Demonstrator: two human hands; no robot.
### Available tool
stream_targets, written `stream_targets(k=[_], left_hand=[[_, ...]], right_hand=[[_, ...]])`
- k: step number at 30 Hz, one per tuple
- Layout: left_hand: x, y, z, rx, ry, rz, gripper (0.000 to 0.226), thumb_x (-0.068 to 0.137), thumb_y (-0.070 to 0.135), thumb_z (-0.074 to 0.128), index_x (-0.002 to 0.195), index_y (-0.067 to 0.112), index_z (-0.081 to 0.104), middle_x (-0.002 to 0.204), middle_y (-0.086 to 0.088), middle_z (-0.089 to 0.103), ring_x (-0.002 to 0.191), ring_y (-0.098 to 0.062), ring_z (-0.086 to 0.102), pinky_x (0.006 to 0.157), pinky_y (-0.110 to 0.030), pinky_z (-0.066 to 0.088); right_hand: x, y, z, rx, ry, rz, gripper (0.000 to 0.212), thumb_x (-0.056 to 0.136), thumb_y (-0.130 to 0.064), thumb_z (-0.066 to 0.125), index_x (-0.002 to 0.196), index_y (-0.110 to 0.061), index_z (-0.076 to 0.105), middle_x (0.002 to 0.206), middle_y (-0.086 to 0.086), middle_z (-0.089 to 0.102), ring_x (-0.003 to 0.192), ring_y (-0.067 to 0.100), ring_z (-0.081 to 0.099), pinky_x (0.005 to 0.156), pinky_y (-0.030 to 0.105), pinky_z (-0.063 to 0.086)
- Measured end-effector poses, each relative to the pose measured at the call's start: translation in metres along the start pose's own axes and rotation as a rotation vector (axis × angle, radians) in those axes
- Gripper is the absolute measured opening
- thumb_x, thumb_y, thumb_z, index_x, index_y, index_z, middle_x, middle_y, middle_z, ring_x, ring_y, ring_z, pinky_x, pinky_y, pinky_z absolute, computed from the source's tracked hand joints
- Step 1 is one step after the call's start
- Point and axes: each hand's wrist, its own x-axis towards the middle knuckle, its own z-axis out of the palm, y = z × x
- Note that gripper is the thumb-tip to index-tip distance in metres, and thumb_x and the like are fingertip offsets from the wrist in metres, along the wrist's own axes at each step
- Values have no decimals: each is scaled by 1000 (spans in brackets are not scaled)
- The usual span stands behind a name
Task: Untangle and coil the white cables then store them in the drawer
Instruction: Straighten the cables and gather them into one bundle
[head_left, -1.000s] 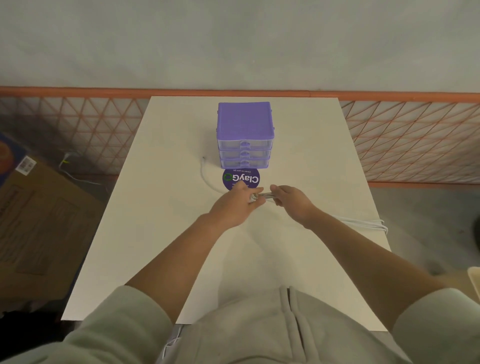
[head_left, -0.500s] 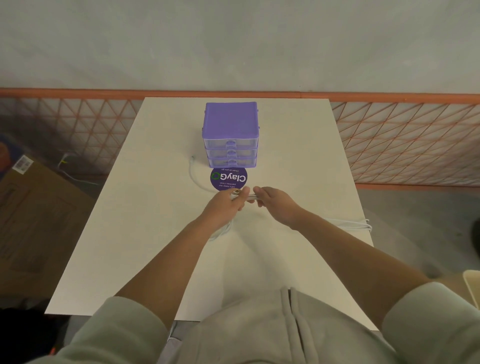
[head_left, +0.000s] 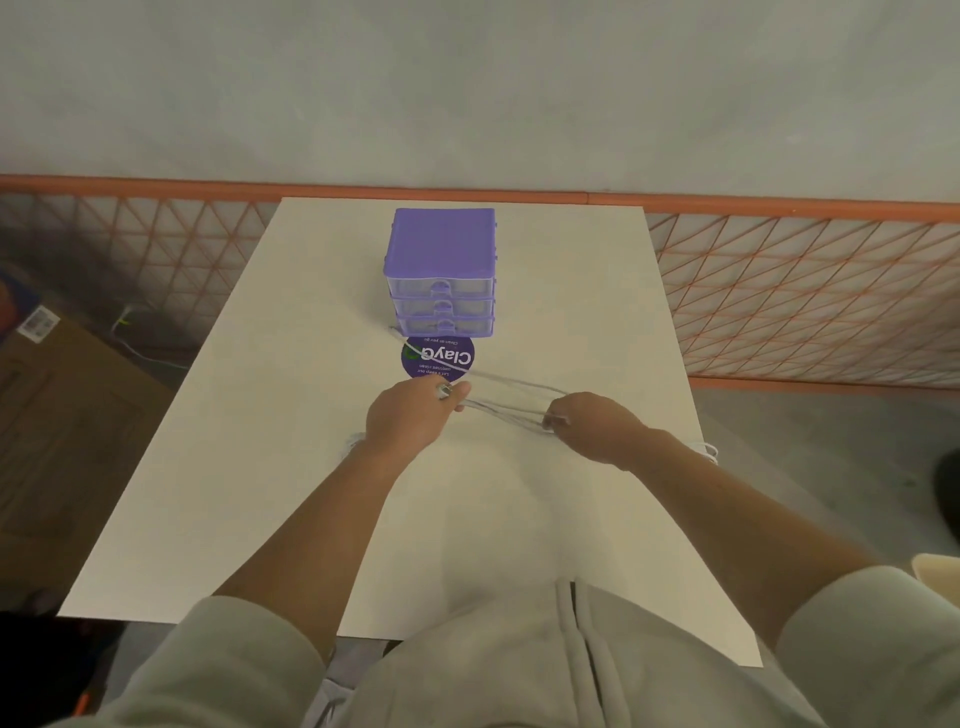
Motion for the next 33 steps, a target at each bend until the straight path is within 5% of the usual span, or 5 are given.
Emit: stream_targets(k=[8, 12, 15, 23, 33], left_hand=[[0, -3, 12, 33, 59, -83, 50, 96, 63, 34, 99, 27, 68, 100, 7, 73, 92, -24, 65, 82, -36, 51], [-1, -2, 13, 18, 75, -101, 50, 98, 60, 35, 101, 24, 69, 102, 6, 73, 93, -24, 65, 80, -35, 50], [-2, -1, 13, 14, 89, -109, 49, 98, 59, 36, 101, 24, 71, 103, 4, 72, 94, -25, 64, 77, -34, 47], [-1, -1, 18, -59, 107, -112, 45, 99, 55, 37, 96, 25, 71, 100, 10, 71, 92, -21, 63, 79, -33, 46], [1, 1, 20, -76, 103, -117, 44, 98, 56, 39, 92, 26, 70, 96, 11, 72, 86, -21, 63, 74, -32, 45]], right_hand=[[-12, 45, -2, -30, 291, 143, 41, 93, 1, 46, 125, -17, 63, 121, 5, 50, 111, 25, 51, 83, 30, 42], [-20, 48, -16, 56, 471, 227, 37, 100, -44, 45, 97, -15, 68, 98, 4, 62, 97, 27, 57, 84, 36, 40], [-27, 47, -28, 393, 490, 274, 49, 89, -62, 54, 85, -13, 57, 79, 0, 57, 73, 21, 54, 61, 33, 40], [-27, 12, -47, 847, 550, -2, 9, 97, -21, 46, 97, -13, 50, 98, -4, 48, 90, 7, 45, 81, 27, 34], [-19, -1, -80, -106, 960, -234, 23, 94, -23, 54, 104, -25, 75, 73, -3, 56, 76, 25, 52, 74, 37, 35]])
